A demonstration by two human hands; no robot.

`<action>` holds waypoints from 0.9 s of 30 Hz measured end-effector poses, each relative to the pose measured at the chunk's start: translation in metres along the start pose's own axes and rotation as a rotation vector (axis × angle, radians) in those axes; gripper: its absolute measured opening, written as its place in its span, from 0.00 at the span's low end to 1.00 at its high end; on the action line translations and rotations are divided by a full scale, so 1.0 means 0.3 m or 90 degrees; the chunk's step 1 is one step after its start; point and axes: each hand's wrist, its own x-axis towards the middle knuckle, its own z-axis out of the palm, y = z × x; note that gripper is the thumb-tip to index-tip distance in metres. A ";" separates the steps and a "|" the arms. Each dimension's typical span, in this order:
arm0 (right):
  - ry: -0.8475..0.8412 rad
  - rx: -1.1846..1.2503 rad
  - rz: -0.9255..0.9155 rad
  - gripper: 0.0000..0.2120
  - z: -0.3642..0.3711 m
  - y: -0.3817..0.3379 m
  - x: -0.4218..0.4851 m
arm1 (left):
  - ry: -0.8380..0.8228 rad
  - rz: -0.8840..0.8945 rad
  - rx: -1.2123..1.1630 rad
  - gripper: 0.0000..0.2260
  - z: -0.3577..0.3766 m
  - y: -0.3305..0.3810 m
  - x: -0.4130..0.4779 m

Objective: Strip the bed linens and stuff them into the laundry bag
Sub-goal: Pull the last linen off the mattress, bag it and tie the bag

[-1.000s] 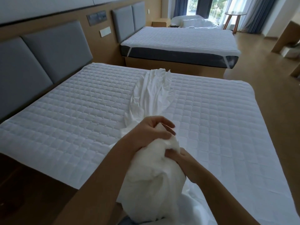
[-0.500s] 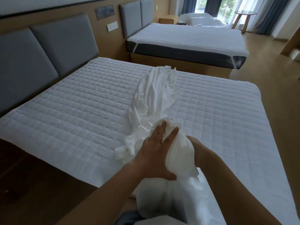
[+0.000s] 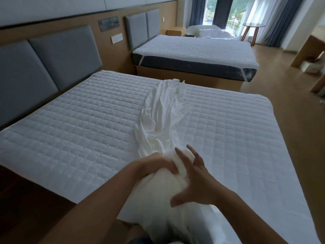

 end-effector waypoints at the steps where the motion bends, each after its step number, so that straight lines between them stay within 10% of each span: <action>1: -0.011 0.024 -0.008 0.59 -0.011 0.000 0.012 | -0.030 -0.014 -0.008 0.20 -0.009 0.007 -0.007; 8: 0.101 0.304 0.035 0.43 -0.023 0.015 0.088 | -0.034 -0.070 -0.229 0.38 -0.058 0.024 -0.059; 16: 0.060 0.562 0.267 0.37 -0.060 0.076 0.150 | 0.141 0.188 0.703 0.64 0.065 -0.034 -0.135; 27: -0.158 0.310 0.492 0.27 0.077 0.206 0.175 | 0.033 0.110 0.586 0.42 0.137 -0.152 0.040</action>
